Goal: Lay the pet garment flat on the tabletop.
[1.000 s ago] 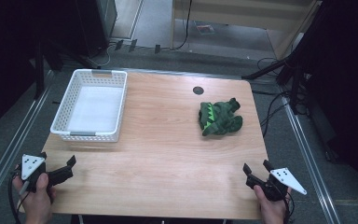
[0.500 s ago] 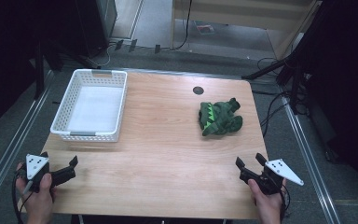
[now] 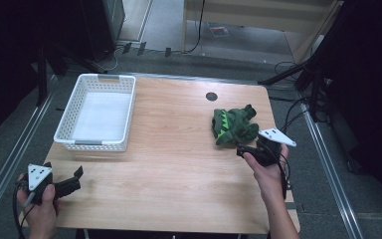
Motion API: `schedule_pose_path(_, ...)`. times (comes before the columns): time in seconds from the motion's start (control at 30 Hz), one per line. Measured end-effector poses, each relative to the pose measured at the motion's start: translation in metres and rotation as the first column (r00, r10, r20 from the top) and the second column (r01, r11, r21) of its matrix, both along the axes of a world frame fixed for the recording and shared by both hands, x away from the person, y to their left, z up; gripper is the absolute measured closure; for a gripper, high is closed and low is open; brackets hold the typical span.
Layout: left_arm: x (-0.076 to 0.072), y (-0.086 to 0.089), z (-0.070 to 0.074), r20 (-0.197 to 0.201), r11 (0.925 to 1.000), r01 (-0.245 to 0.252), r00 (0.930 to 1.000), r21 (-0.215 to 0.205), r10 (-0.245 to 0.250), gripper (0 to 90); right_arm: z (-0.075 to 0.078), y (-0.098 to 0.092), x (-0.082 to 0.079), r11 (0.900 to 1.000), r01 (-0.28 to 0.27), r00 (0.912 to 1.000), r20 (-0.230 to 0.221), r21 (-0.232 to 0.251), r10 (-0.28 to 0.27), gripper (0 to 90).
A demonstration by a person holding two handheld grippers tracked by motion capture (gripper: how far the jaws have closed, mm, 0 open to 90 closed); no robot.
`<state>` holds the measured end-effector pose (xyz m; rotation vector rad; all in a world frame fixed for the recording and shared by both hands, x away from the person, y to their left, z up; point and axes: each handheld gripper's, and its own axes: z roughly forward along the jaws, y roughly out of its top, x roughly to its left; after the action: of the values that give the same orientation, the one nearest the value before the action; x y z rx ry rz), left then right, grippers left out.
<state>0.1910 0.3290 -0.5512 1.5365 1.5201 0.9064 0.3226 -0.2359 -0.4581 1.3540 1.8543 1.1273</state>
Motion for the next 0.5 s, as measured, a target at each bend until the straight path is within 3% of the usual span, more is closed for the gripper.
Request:
schedule_pose_path(0.23, 0.0, 0.0, 0.0, -0.004, 1.0, 0.002, 1.0, -0.006, -0.002, 0.0, -0.007, 0.022, 0.048, 0.998, 0.009, 0.9983, -0.058, -0.06, -0.012, 11.7)
schedule_pose_path(0.33, 0.0, 0.0, 0.0, -0.004, 1.0, 0.002, 1.0, -0.006, -0.002, 0.0, -0.011, 0.027, 0.062, 0.997, 0.026, 0.9954, -0.09, -0.068, -0.032, 11.6)
schedule_pose_path(0.37, 0.0, 0.0, 0.0, -0.005, 1.0, 0.003, 1.0, -0.006, -0.003, 0.0, -0.016, 0.032, 0.075, 0.997, 0.03, 0.992, -0.12, -0.068, -0.038, 11.6)
schedule_pose_path(0.5, 0.001, 0.001, 0.0, -0.007, 0.9999, 0.006, 1.0, -0.015, -0.006, 0.0, -0.026, 0.04, 0.097, 0.992, 0.074, 0.9858, -0.143, -0.102, -0.089, 10.5)
